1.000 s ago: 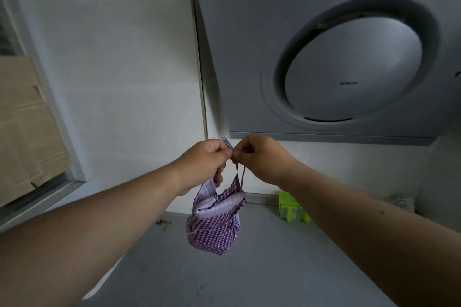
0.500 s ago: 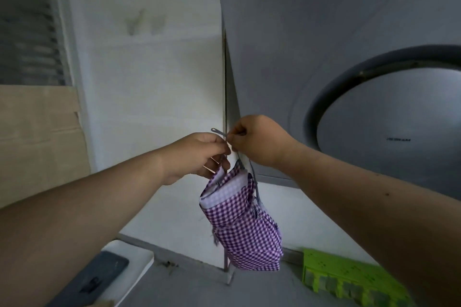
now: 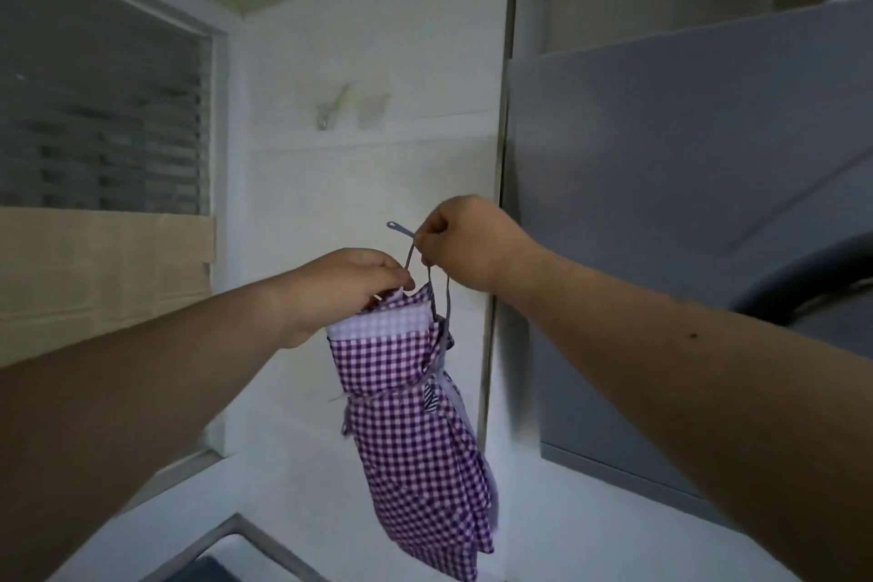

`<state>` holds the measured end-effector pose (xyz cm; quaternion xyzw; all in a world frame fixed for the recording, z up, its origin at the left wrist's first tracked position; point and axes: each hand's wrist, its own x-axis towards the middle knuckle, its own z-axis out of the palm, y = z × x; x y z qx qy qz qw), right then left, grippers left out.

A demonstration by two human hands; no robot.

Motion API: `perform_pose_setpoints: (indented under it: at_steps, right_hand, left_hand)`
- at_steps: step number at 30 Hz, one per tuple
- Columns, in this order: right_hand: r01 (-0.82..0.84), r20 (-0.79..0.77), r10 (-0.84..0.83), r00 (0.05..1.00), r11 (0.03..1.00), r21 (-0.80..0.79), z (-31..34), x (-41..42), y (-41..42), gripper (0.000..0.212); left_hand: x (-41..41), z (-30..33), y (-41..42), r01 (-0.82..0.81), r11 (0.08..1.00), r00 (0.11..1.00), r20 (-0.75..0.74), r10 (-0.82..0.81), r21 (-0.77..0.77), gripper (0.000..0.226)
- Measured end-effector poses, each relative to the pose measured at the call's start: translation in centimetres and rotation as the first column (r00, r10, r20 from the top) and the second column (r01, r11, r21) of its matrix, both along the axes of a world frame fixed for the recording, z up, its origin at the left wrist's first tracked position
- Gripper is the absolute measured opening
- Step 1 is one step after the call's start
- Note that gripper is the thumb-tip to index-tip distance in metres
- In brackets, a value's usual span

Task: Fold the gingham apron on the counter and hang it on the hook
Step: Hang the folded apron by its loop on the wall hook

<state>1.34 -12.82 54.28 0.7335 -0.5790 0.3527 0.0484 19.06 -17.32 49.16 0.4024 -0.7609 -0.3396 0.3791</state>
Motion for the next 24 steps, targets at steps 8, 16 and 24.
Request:
perform_pose_setpoints:
  at_steps: [8, 16, 24]
  right_hand:
    - [0.031, 0.023, -0.029, 0.999, 0.998, -0.054, 4.8, 4.6, -9.9, 0.025]
    - [0.077, -0.063, -0.086, 0.994, 0.988, -0.137, 9.7, 8.6, -20.4, 0.026]
    - [0.112, -0.128, -0.155, 0.98, 0.949, -0.295, 15.2, 12.2, -28.2, 0.029]
  left_hand:
    - [6.4, 3.3, -8.9, -0.037, 0.999, 0.993, -0.113, 0.038, 0.008, 0.039]
    - [11.4, 1.9, -19.3, 0.091, 0.996, 0.918, -0.387, -0.091, -0.017, 0.092]
    - [12.3, 4.2, -26.6, 0.156, 0.988, 0.85, -0.506, -0.143, -0.017, 0.041]
